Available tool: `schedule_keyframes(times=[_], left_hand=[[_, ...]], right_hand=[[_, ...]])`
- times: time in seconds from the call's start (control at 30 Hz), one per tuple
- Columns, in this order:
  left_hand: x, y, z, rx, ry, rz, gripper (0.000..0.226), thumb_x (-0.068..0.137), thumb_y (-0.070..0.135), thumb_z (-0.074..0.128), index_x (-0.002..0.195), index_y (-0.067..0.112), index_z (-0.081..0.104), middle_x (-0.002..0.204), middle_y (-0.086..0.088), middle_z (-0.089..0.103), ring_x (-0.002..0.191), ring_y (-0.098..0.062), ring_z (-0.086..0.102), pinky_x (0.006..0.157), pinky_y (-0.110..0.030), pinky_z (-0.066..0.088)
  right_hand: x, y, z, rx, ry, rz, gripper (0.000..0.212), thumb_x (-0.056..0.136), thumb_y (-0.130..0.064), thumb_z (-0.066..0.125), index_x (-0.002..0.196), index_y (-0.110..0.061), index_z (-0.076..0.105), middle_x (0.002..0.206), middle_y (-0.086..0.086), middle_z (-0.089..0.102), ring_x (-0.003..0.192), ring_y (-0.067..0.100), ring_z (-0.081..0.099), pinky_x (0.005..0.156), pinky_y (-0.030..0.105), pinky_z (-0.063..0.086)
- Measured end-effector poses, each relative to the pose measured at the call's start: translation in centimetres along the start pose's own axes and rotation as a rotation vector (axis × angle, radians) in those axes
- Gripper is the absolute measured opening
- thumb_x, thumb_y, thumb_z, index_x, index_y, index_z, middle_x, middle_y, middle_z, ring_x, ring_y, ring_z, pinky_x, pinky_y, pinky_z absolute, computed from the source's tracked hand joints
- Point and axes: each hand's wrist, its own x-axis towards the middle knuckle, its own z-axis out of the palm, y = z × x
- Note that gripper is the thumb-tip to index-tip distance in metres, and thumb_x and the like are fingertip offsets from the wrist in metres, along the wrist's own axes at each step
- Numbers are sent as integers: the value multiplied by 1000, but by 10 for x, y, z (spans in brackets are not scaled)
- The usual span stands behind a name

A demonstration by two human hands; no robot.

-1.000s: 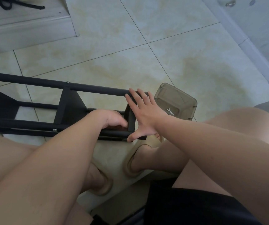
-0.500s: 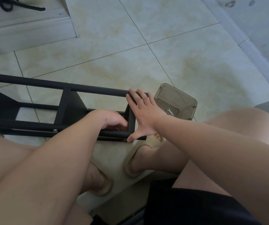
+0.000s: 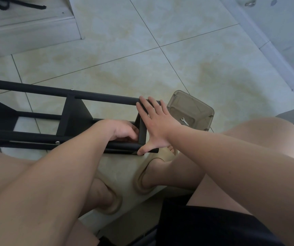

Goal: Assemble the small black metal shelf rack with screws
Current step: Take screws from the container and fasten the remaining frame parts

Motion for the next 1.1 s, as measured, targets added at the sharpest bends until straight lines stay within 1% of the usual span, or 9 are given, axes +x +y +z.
schedule_keyframes(times=[0.1,0.27,0.37,0.5,0.63,0.7,0.83,0.97,1.1], left_hand=[[0,0,0,-29,-24,9,26,84,-2,61,107,1,72,97,-17,70,91,-31,63,97,-46,50],[0,0,1,-75,-52,8,28,86,-6,58,113,-4,69,99,-18,68,93,-31,62,93,-41,48],[2,-1,1,-101,-64,5,30,87,-7,57,117,-8,65,102,-20,66,95,-32,60,97,-45,48],[2,-2,1,-158,-75,-14,21,87,-4,57,100,4,72,94,-15,69,91,-30,62,88,-38,48],[1,-4,0,-184,-163,-82,26,89,4,56,110,4,72,100,-15,71,95,-30,65,100,-44,48],[2,-4,0,-177,-159,-61,27,89,0,55,111,2,71,102,-16,70,97,-29,64,100,-42,48],[4,-3,1,-172,-119,-16,29,88,-8,52,112,-3,68,103,-19,66,97,-30,61,92,-38,47],[5,-4,1,-142,-117,7,24,87,-8,53,104,0,68,97,-18,67,93,-31,61,87,-38,47],[6,-5,1,-140,-105,22,28,87,-9,55,111,-3,67,104,-22,68,97,-33,63,94,-42,48]], right_hand=[[0,0,0,-4,0,1,157,50,-101,52,160,-7,-12,167,13,-18,153,38,-16,123,58,-3],[0,-1,0,-8,-2,6,158,50,-101,52,160,-7,-11,167,13,-18,154,38,-15,123,59,-2],[0,-1,-1,-9,-3,6,157,50,-101,52,160,-7,-12,167,13,-18,153,38,-15,123,59,-3],[-1,-1,-1,-3,-4,3,157,51,-100,53,160,-8,-12,167,13,-19,153,38,-16,123,59,-4],[-2,-2,0,-7,2,3,157,51,-100,53,160,-7,-12,167,14,-18,153,39,-15,123,59,-4],[-3,-3,0,-6,1,3,157,52,-100,53,160,-7,-12,167,14,-18,153,38,-16,123,59,-4],[-3,-2,0,4,-2,2,157,52,-100,53,160,-8,-12,167,14,-18,153,38,-17,123,58,-5],[-2,-2,1,4,0,1,157,51,-101,52,160,-8,-12,167,14,-18,153,38,-16,123,58,-5],[-2,-1,0,12,-9,-1,156,51,-100,52,160,-8,-12,167,14,-20,153,38,-17,123,58,-6]])
